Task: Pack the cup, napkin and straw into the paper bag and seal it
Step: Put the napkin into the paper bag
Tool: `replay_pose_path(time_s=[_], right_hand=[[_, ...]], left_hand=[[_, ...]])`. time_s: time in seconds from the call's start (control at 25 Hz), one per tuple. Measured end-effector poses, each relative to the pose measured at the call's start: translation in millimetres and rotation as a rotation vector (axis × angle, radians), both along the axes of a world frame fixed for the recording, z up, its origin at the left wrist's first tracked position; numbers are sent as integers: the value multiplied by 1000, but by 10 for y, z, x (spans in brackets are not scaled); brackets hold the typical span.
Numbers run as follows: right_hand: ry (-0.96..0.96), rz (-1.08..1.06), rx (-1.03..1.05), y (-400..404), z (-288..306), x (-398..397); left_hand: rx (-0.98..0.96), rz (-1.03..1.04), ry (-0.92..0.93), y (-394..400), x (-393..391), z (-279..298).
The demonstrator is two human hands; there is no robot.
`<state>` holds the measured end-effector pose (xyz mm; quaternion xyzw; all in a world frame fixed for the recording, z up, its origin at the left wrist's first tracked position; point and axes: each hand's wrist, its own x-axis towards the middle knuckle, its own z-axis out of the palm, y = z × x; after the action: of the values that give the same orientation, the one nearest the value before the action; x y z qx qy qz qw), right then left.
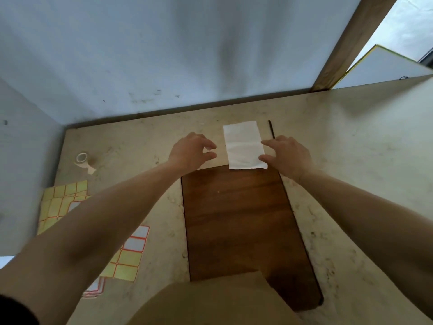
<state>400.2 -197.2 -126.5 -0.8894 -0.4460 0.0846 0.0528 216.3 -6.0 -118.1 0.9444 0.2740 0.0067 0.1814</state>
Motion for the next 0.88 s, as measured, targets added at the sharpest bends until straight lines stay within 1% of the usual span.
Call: replay_pose_path(time_s=[0.28, 0.64, 0.88], right_hand=[[9, 45, -70, 321, -398, 286], [-94, 30, 61, 415, -572, 360], [-51, 4, 106, 449, -573, 376]], left_hand=[[86, -25, 70, 117, 499, -380], [113, 9, 58, 112, 734, -561], [145, -20, 16, 95, 777, -575]])
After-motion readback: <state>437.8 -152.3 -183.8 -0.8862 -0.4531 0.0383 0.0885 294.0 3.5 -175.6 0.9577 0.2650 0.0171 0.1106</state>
